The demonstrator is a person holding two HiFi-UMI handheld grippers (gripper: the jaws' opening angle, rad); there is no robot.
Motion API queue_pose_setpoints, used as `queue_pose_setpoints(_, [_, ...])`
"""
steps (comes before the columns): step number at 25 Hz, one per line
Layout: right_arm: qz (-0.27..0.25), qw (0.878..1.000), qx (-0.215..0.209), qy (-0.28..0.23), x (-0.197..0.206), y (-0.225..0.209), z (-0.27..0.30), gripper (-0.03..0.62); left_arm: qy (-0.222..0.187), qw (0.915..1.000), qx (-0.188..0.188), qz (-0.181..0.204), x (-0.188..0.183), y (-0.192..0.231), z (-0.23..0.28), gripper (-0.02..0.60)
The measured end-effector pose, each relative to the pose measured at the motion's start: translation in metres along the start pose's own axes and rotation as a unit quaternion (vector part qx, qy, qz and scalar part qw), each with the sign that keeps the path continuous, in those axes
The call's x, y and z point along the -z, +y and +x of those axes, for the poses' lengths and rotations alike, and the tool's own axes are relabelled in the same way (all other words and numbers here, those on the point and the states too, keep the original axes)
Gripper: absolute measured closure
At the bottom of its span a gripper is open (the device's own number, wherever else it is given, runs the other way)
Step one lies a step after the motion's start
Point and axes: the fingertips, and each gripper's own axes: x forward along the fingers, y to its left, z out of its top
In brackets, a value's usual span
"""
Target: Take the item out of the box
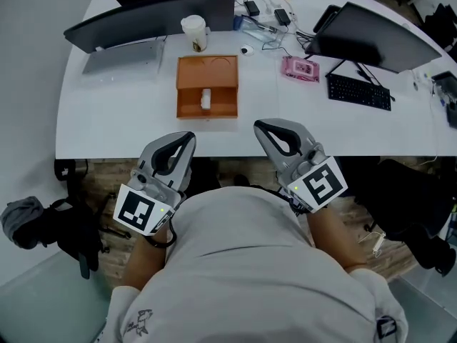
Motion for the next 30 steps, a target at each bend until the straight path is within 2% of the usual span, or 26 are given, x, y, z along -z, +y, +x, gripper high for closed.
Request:
queue_pose_setpoints(15, [0.049, 0.996, 0.037, 0.069, 0.020, -0.014, 0.126, 0.591, 0.013, 0.9987, 0.042, -0.026, 0.015, 0.124, -0.004, 0.583])
queue_pose_setpoints(23, [0.069, 0.992, 0.066, 0.082, 0.027, -0.022, 0.169, 0.591, 0.025, 0.9957, 0.077, -0.045, 0.030, 0.167, 0.000, 0.583])
queue_pose_setpoints(30, [0.097, 0.988, 0.074, 0.098, 0.047, -0.026, 0.202, 0.589, 0.033, 0.9922, 0.108, -0.053, 0.040, 0.189, 0.007, 0.583])
